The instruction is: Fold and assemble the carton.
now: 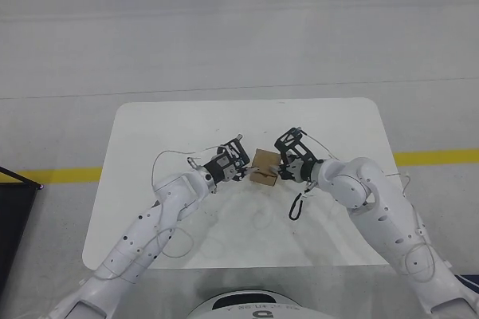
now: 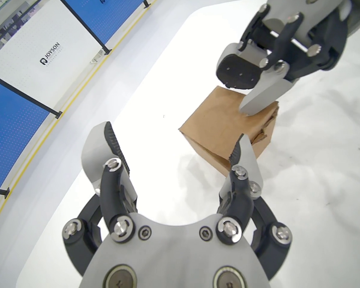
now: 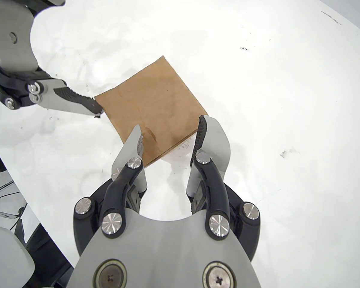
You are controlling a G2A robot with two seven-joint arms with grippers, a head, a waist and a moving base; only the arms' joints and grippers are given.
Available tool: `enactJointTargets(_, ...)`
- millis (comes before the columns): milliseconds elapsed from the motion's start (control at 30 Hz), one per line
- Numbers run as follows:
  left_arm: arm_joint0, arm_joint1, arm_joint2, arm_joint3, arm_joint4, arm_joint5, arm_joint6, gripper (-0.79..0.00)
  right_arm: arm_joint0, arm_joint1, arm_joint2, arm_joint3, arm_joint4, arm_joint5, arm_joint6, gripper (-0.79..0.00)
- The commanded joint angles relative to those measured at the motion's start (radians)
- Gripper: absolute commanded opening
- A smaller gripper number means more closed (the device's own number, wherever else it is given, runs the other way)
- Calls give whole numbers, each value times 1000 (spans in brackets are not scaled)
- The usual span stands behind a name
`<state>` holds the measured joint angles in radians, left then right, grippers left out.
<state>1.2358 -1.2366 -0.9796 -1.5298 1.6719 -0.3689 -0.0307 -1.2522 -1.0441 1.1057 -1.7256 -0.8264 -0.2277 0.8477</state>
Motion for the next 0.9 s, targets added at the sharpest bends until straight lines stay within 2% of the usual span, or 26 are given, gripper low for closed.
enactJointTargets(0, 5, 3, -16, 1, -7, 2, 14, -111, -1, 0, 0, -2, 0, 1, 0, -397)
enactJointTargets(67, 16, 7, -37, -4, -18, -5, 33, -92, -3, 0, 0, -4, -3, 1, -1, -397)
enactJointTargets(133, 29, 12, -58, -15, -27, -16, 62, 0, -5, 0, 2, -7, -3, 0, 0, -397)
enactJointTargets(200, 46, 17, -79, -23, -78, -61, 130, 0, -7, 0, 3, -10, 0, 0, -4, -400)
enactJointTargets(433, 48, 17, -81, -23, -82, -57, 130, 0, -7, 0, 3, -10, 0, 0, -4, -406)
enactJointTargets(500, 59, 19, -93, -27, -79, -39, 116, 0, -7, 0, 3, -10, 0, 0, -4, -379)
enactJointTargets(633, 72, 29, -110, -39, 27, -4, 99, 0, -9, 0, 3, -9, 0, 1, -8, -348)
enactJointTargets(800, 91, 39, -100, -58, 185, 30, 160, 0, -16, -1, -1, -5, -6, -2, -26, -308)
enactJointTargets(867, 92, 41, -86, -60, 231, 33, 182, -46, -14, -2, -1, -2, -5, -3, -25, -305)
